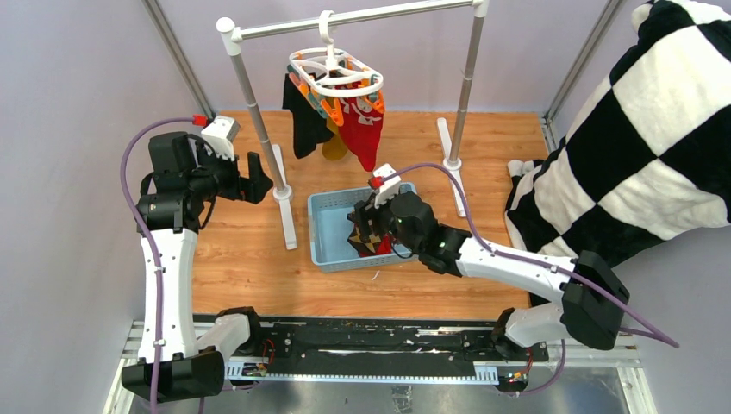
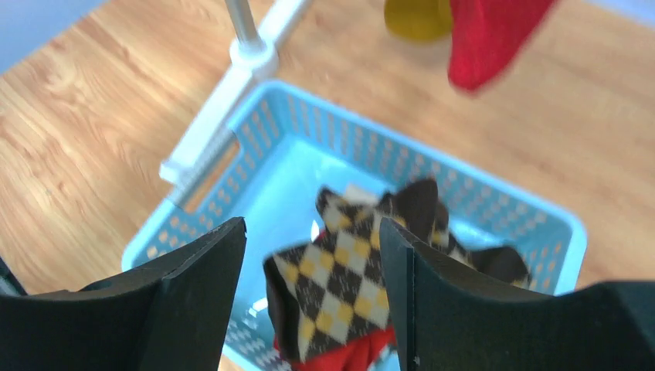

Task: Remove the socks clipped to the hanger
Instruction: Place the sock in the bin.

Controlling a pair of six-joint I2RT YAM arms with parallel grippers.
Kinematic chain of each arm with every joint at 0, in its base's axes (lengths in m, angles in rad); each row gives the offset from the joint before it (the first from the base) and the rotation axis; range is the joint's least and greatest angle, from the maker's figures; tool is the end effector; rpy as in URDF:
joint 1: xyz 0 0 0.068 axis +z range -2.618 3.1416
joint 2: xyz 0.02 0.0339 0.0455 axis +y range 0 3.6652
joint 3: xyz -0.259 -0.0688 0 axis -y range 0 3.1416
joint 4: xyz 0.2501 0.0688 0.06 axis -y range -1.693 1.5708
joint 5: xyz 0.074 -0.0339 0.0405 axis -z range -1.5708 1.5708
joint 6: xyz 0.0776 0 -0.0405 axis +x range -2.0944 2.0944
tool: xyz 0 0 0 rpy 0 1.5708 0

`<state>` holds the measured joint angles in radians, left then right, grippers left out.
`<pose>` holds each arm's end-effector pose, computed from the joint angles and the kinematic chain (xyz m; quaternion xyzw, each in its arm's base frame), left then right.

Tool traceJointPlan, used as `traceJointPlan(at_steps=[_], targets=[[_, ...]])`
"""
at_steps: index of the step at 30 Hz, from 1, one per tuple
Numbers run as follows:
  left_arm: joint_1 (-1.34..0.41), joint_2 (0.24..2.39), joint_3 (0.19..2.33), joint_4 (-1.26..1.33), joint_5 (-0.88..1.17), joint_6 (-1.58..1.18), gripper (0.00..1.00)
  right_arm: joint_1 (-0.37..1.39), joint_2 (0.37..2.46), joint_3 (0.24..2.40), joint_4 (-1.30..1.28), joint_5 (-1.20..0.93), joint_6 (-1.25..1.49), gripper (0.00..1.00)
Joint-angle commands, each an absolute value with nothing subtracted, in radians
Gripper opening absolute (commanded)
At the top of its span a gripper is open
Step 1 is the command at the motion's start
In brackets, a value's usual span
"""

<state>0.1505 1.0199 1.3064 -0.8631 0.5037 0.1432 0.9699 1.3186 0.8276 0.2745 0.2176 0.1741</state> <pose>0.2294 -0.0031 0.3850 0.1157 0.8517 -0.1491 0.4889 0.2120 0.2796 0.2671 -0.2375 0.7406 0.2660 0.5695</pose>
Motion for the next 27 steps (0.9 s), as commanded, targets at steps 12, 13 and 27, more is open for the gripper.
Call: traceJointPlan(at_steps=[12,13,27], targets=[[0.161,0.995,1.356,-0.902,0.492,0.157,1.0,1.039,1.951,1.438,0.704,0.545,-0.239,1.0],[0.161,0.995,1.357,-0.904,0.496,0.159,1.0,1.039,1.999,1.493,0.726,0.566,-0.271,1.0],[0.161,0.989,1.357,-0.938,0.526,0.186,1.0,0.972,2.275,1.876,0.748,0.601,-0.376,0.5]])
